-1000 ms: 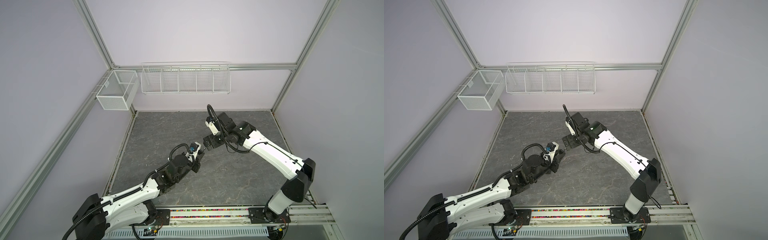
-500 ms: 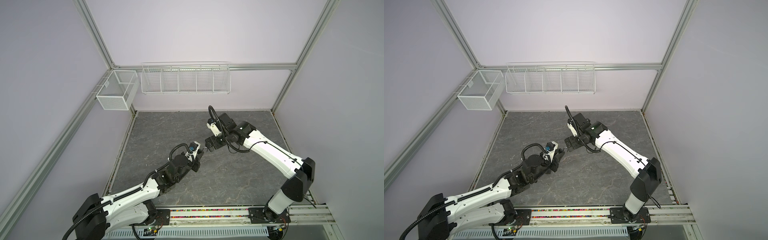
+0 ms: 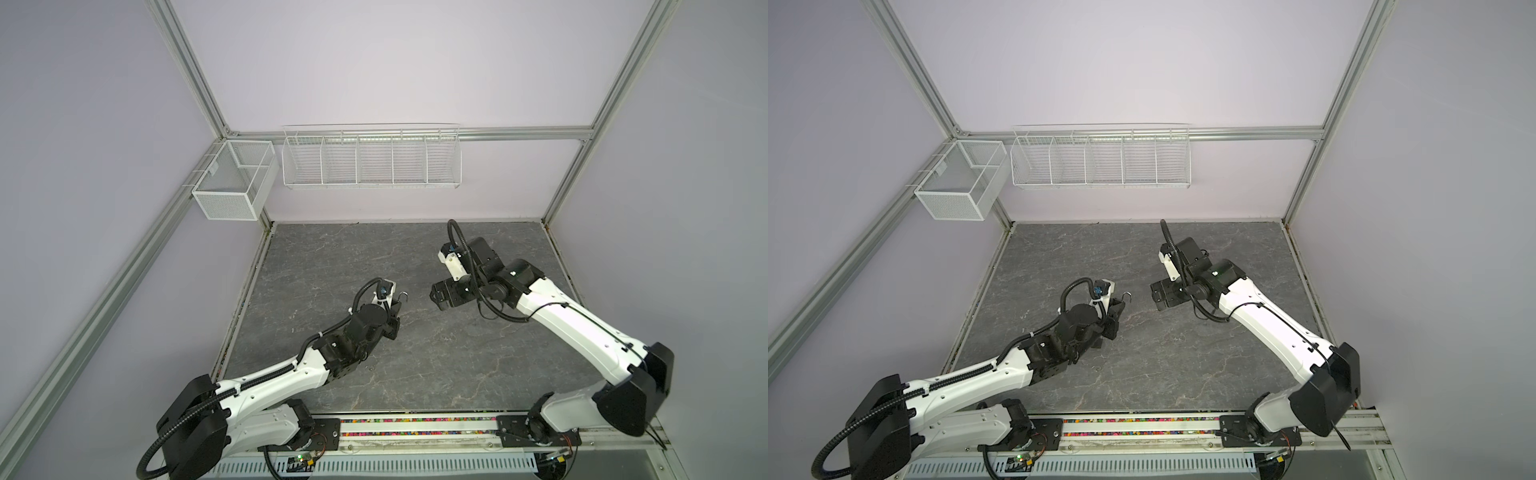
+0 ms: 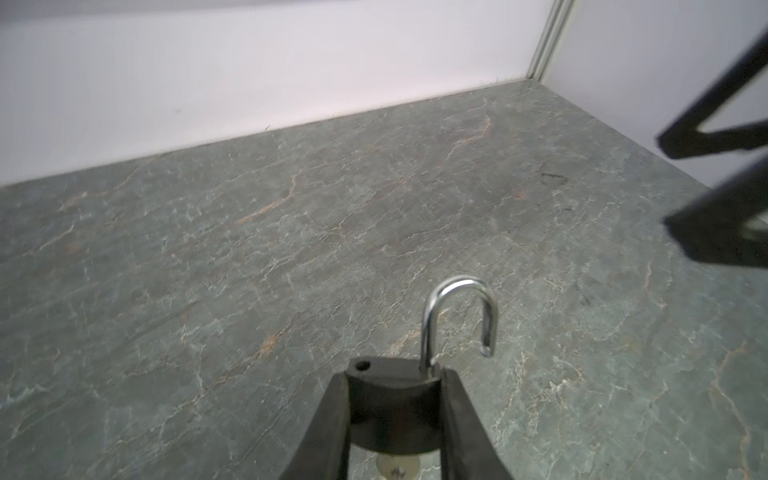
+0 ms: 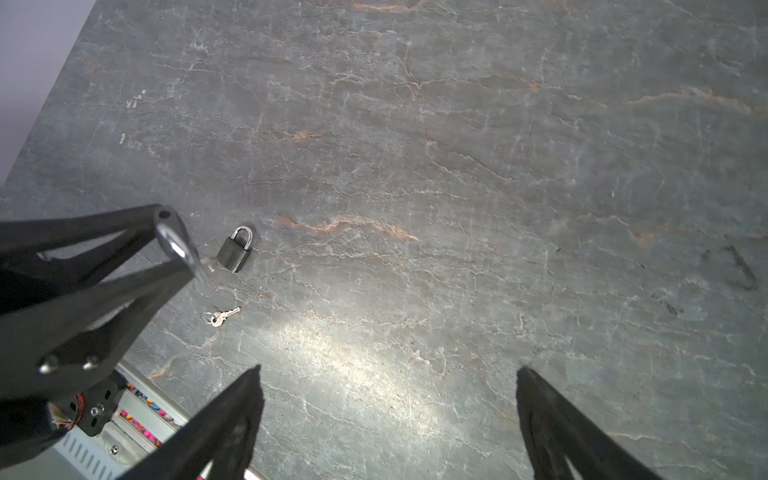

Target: Unlock with the key

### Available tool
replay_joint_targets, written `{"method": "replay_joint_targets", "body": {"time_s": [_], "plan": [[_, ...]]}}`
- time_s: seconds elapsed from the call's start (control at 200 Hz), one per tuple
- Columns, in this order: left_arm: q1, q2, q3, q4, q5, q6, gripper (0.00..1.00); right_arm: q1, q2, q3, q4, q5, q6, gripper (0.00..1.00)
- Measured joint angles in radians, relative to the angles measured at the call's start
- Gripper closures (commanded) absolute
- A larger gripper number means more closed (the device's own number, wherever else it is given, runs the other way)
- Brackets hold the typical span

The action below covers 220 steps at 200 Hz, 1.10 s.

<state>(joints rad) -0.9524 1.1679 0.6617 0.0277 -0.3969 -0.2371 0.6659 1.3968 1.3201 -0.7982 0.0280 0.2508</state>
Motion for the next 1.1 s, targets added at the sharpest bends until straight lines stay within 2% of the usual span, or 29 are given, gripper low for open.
{"method": "replay_joint_targets", "body": {"time_s": [0.215, 0.4, 0.56, 0.695, 0.93, 1.1], "plan": [[0.057, 0.174, 0.199, -0.221, 0.016, -0.159, 1.00, -0.010, -0.103, -0.193, 0.105, -0.028, 0.064, 0.04], [0.132, 0.384, 0.347, -0.369, 0.092, -0.247, 1.00, -0.010, -0.163, -0.328, 0.169, -0.032, 0.121, 0.04], [0.182, 0.592, 0.523, -0.483, 0.156, -0.294, 1.00, -0.010, -0.213, -0.390, 0.187, -0.034, 0.143, 0.04], [0.189, 0.727, 0.642, -0.542, 0.172, -0.322, 1.00, -0.011, -0.264, -0.406, 0.194, -0.037, 0.148, 0.04], [0.213, 0.845, 0.733, -0.609, 0.182, -0.387, 1.00, -0.011, -0.337, -0.406, 0.196, -0.036, 0.160, 0.04], [0.219, 0.867, 0.781, -0.642, 0.182, -0.407, 1.00, -0.011, -0.360, -0.404, 0.185, -0.036, 0.153, 0.04]]}}
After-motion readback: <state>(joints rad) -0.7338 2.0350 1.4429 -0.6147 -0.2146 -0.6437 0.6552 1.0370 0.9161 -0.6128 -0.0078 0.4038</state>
